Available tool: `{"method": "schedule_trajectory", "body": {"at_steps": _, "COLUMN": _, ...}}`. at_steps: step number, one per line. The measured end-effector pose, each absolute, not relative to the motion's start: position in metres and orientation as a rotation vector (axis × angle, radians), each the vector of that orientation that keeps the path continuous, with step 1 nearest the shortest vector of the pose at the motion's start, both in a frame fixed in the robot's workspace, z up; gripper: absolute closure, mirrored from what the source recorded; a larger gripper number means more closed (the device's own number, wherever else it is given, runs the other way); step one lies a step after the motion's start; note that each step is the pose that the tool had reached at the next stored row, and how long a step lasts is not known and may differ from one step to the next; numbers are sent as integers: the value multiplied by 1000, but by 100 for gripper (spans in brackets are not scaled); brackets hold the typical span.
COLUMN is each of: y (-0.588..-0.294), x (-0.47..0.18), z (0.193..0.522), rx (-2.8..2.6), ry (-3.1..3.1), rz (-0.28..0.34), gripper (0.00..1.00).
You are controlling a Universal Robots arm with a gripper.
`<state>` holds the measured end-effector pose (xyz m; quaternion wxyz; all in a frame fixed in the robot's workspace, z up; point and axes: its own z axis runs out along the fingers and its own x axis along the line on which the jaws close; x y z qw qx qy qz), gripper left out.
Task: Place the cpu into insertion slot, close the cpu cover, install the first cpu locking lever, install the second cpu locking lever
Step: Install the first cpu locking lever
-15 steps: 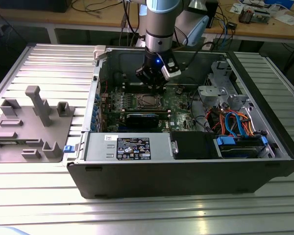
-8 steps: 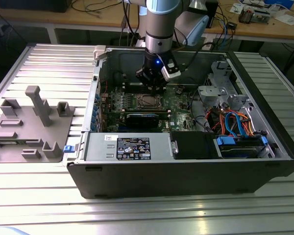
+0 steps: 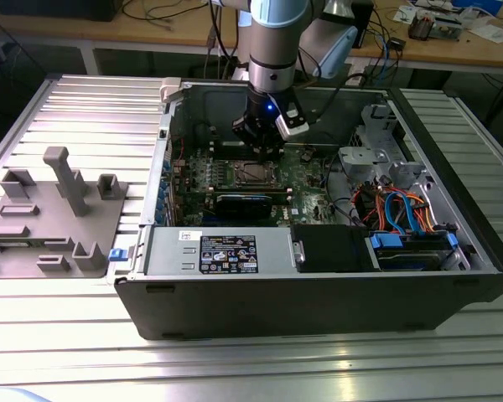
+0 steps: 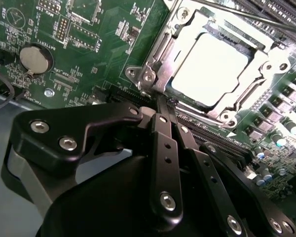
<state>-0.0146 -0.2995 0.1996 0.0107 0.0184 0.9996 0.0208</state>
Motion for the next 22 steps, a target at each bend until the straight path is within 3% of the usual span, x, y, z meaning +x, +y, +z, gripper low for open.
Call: {"method": "schedule_trajectory", "body": {"at_steps": 22, "y": -303, "x": -15, "z": 214, "rx": 57, "ry": 3119, "rz": 50, "gripper": 89}}
